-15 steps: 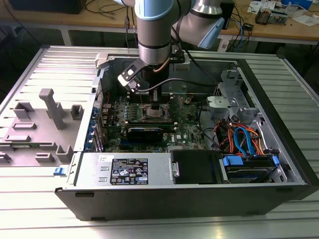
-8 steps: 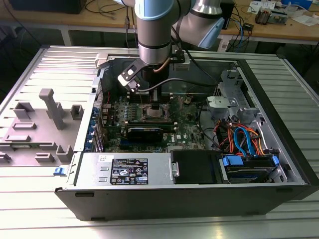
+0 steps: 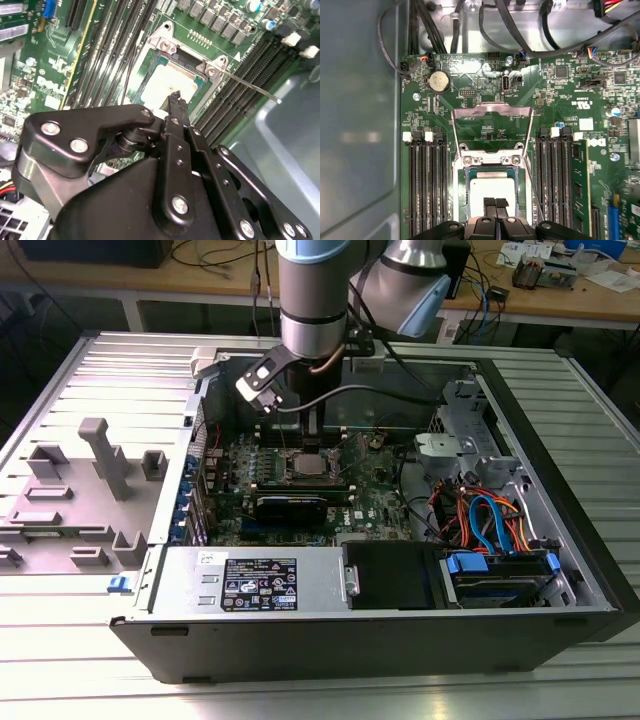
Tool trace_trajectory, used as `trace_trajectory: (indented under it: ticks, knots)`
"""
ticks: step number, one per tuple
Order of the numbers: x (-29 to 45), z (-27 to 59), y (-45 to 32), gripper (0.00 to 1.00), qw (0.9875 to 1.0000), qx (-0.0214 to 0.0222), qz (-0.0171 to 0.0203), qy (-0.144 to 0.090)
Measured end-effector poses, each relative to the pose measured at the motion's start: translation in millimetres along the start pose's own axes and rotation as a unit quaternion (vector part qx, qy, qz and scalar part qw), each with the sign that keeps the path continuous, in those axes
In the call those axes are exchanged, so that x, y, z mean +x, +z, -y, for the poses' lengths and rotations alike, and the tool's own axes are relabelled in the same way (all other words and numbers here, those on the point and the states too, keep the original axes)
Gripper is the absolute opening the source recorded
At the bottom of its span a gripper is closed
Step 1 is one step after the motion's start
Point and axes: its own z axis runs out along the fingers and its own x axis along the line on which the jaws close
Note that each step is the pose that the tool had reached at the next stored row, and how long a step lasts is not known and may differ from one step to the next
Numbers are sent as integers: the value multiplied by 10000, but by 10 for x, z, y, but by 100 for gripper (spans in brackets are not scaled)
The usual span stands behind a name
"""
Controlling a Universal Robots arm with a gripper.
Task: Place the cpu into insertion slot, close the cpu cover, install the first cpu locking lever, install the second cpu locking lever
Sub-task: 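Close the cpu cover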
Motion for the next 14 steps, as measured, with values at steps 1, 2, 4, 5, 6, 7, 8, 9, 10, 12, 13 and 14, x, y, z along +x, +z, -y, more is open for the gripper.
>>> trace_trajectory:
  ticks: [1,2,4,5,6,7,8,9,10,12,13,14]
  knots:
    - [0,-1,-31,11,10000,0,0,0]
    - [0,-2,-50,11,10000,0,0,0]
    - [0,-4,-89,11,10000,1,0,0]
    - [0,-4,-92,11,10000,0,-1,0]
    - [0,-4,-92,11,10000,0,-2,0]
    - [0,-4,-92,11,10000,0,-1,0]
    - [0,-4,-100,11,10000,0,0,0]
    - [0,-4,-106,11,10000,0,0,0]
    - [0,-4,-107,11,10000,1,0,0]
    - [0,-4,-108,11,10000,0,0,0]
    - [0,-4,-108,11,10000,0,0,0]
    - [0,-4,-108,11,10000,1,0,0]
